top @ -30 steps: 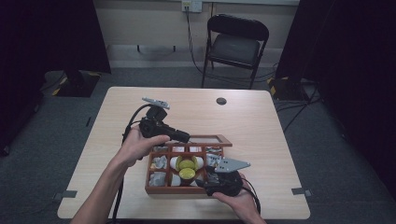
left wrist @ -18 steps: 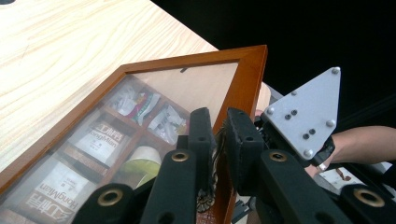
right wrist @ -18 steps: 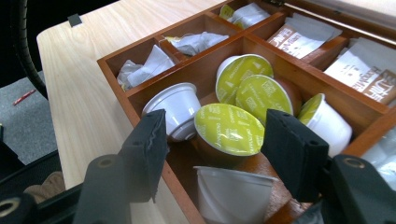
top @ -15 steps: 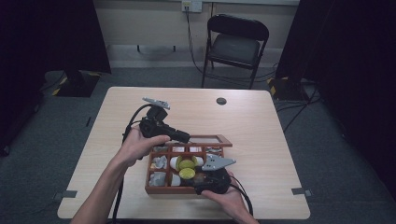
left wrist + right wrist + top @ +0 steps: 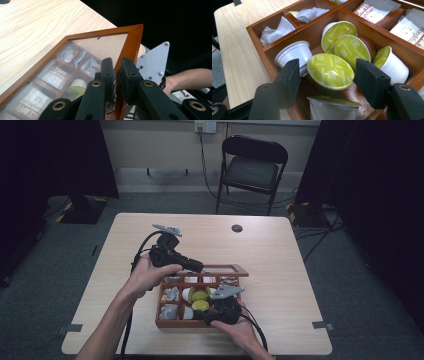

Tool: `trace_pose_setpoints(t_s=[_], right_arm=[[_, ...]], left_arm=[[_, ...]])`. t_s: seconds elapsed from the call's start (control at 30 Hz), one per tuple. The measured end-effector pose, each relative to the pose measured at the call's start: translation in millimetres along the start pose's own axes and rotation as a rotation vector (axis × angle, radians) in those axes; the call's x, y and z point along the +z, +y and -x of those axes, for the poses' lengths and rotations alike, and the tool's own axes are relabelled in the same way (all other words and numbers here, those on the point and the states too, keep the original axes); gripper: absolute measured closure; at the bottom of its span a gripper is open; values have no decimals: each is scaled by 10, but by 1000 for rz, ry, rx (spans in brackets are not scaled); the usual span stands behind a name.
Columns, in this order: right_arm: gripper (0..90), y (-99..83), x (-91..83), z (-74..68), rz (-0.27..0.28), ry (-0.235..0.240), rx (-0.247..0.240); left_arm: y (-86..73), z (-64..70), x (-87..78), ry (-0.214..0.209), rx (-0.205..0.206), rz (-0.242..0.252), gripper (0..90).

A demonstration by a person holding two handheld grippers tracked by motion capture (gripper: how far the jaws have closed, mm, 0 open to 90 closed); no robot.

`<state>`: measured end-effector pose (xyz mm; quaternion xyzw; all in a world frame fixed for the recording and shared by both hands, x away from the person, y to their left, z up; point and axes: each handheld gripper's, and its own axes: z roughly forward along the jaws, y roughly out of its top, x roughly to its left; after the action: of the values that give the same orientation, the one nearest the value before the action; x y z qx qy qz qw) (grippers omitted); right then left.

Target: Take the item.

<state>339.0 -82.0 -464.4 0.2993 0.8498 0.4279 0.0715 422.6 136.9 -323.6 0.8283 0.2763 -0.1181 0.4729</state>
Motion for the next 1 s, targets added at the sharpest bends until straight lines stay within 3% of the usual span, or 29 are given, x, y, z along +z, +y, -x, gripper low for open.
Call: trace_pose_setpoints(t_s=[0.1,0.23,0.37,0.57,0.7,0.9,1.0], right_arm=[[363,8,28,-19,-22,9,2],[364,45,71,-8,-11,-20,29],[361,37,150,-21,-59,-32,56],[342,42,180,-63,-93,-50,40],[386,35,183,-76,-120,-72,30],[391,33,191,-60,-111,-63,9],[397,31,180,-60,-106,-64,24]], left_arm=[[-1,-2,-1,-1,-2,1,811],[-3,3,0,1,1,-2,811],[-16,6,10,-3,-1,-1,810],[-27,11,13,-4,3,-5,811],[-22,21,20,0,3,-4,810],[-18,18,17,2,2,-3,810],[-20,23,19,3,3,-2,810]])
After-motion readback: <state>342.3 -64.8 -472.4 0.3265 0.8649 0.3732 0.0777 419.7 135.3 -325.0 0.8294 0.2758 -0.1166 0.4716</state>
